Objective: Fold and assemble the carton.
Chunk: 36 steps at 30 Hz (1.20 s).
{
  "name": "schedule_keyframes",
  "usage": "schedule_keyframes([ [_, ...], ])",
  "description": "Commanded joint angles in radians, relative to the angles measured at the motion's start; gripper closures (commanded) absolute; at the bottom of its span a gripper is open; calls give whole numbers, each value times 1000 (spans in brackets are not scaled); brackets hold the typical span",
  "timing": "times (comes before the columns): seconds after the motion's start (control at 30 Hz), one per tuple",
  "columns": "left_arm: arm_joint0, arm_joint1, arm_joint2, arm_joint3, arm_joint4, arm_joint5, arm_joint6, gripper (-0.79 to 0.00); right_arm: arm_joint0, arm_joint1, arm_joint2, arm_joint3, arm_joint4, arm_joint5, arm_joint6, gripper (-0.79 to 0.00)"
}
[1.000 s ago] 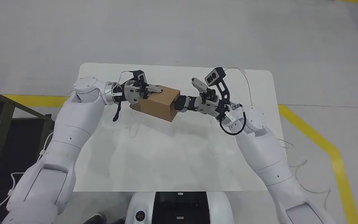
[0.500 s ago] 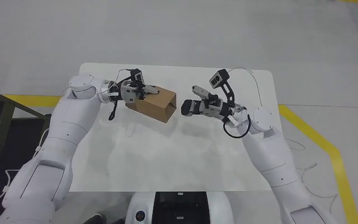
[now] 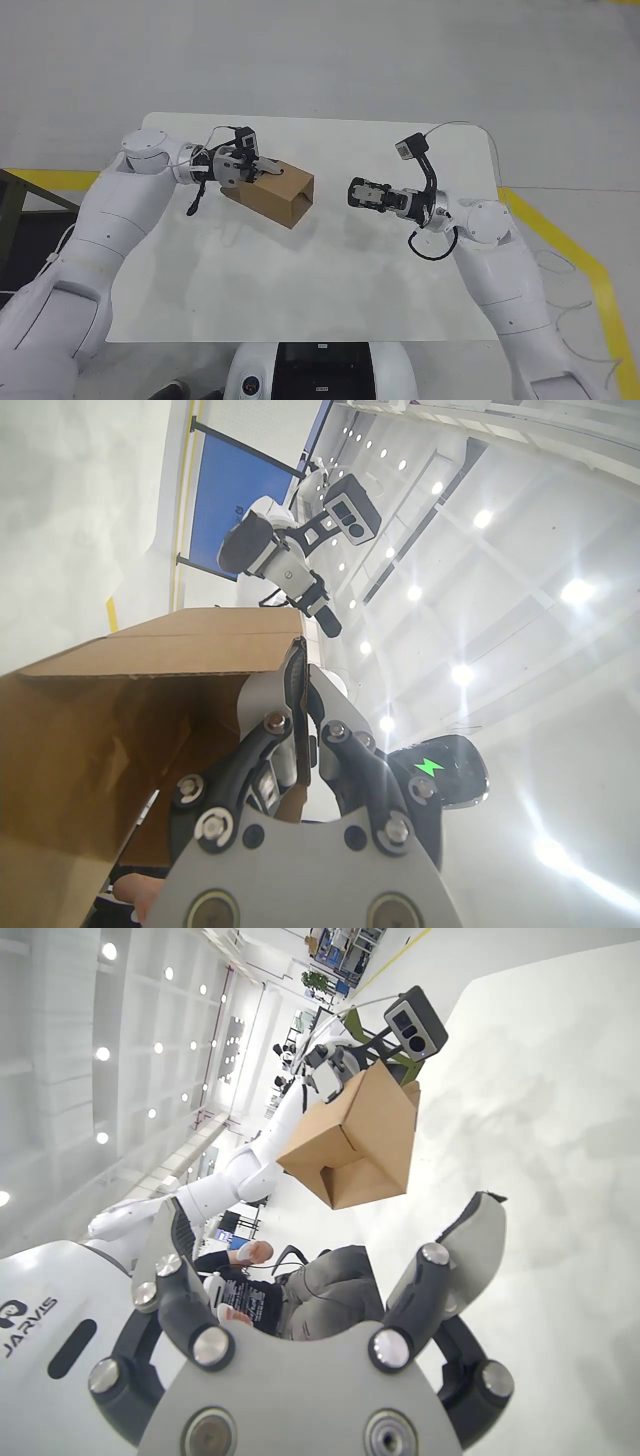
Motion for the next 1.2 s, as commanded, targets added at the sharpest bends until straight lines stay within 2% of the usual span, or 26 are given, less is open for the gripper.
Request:
schedule_keyframes([
  [0.0,-15,12,43,-15,-19,3,0,0,6,1,-4,10,-23,-41,-1,-785],
  [0.13,-43,36,120,-43,-59,-9,0,0,17,3,-14,25,-46,-87,-9,-785],
  [0.9,-43,36,120,-43,-59,-9,0,0,17,3,-14,25,-46,-87,-9,-785],
  [0.97,-36,36,119,-65,-39,-14,34,0,17,3,-14,25,-46,-87,-9,-785],
  [1.17,-47,41,103,-80,-26,14,0,0,17,3,-14,25,-46,-87,-9,-785],
])
